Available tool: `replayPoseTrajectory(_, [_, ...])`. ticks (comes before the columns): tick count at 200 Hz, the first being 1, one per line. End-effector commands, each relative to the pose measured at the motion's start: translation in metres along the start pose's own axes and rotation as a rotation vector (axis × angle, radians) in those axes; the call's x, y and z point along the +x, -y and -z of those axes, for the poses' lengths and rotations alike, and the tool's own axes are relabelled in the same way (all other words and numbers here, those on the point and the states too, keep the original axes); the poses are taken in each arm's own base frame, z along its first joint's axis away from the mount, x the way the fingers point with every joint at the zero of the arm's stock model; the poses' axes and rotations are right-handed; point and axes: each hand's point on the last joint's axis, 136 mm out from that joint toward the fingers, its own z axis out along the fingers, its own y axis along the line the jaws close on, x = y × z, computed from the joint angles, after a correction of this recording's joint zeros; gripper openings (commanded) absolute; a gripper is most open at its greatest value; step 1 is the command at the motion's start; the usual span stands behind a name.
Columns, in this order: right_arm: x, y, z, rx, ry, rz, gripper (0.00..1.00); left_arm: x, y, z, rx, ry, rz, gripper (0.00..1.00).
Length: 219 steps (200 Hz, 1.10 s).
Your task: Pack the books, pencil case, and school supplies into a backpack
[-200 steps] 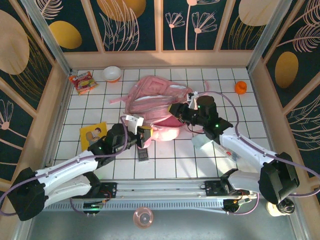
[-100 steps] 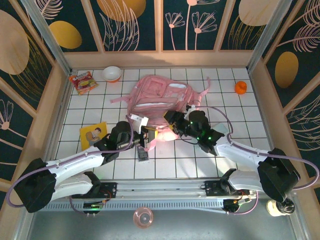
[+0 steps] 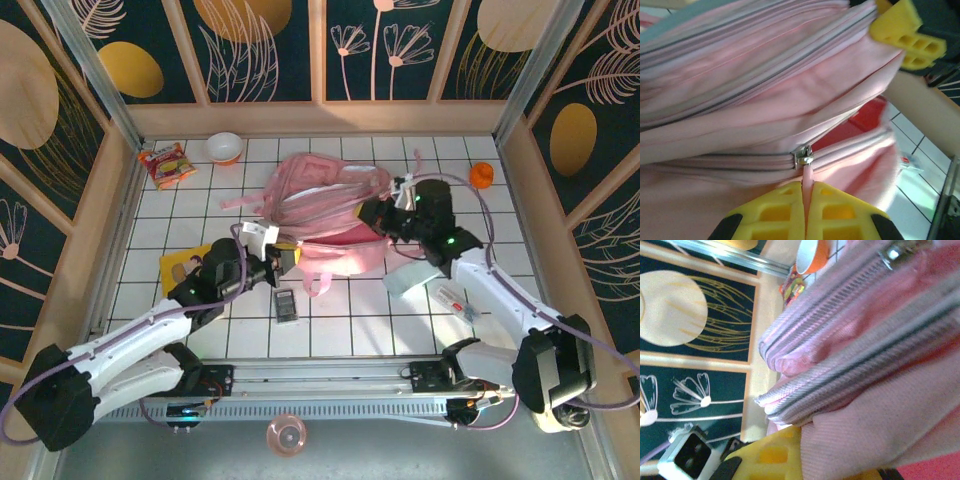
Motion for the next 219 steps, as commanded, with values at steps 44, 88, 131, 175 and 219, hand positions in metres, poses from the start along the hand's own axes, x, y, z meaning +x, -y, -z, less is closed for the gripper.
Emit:
replayPoseTrajectory(44, [-0.037, 0.002, 0.042, 0.057, 0.001, 0.125, 0.17, 0.007, 0.009, -0.007, 0.121, -0.064, -0.071, 0.0])
replayPoseTrajectory(88, [-0.064, 0.031, 0.093, 0.461, 0.185, 0.335, 0.57, -0.011, 0.02, -0.011, 0.144, -0.058, -0.119, 0.0])
replayPoseTrajectory(131, [-0.045, -0.011, 0.092, 0.366, 0.221, 0.737, 0.72, -0.014, 0.039, -0.012, 0.251, -0.081, -0.171, 0.0])
replayPoseTrajectory(175, [0.044, -0.066, 0.029, 0.077, 0.051, 1.221, 0.72, -0.018, 0.047, -0.011, 0.287, -0.077, -0.192, 0.0])
replayPoseTrajectory(219, [0.082, -0.047, -0.028, 0.038, -0.148, 1.39, 0.69, -0.022, 0.054, -0.01, 0.323, -0.068, -0.191, 0.0])
